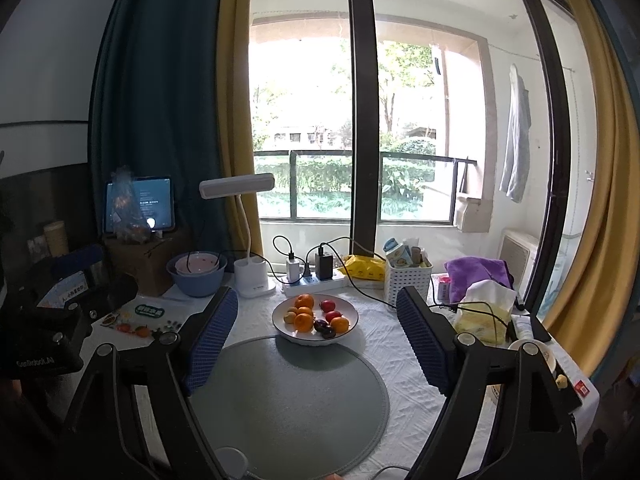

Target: Organize fruits

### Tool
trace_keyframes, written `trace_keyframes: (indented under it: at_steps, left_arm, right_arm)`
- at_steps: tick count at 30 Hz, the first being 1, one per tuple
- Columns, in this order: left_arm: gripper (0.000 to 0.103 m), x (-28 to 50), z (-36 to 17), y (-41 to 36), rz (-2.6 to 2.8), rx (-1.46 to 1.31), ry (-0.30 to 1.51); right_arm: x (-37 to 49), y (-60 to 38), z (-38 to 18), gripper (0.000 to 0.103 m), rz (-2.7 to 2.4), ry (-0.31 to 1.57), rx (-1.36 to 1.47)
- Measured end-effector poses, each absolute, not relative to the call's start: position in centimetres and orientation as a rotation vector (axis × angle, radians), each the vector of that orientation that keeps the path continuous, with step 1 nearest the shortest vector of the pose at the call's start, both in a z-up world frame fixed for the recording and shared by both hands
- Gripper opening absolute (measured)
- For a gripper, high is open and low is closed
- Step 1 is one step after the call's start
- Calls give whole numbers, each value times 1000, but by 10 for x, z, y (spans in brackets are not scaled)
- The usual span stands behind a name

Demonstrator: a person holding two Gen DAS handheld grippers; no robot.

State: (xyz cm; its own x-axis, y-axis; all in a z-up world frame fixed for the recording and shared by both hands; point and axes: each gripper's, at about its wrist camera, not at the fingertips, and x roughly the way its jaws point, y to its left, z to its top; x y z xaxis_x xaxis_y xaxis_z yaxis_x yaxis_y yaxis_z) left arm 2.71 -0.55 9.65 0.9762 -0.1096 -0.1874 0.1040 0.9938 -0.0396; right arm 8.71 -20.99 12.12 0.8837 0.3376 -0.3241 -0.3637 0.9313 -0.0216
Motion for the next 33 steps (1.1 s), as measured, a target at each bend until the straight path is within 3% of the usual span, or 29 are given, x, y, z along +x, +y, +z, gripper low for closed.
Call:
trace_keyframes:
  at_steps: [33]
  left_arm:
    - [96, 24, 98, -10, -118, -30, 194]
  right_arm:
    - [94, -210, 116, 84, 372, 350, -76]
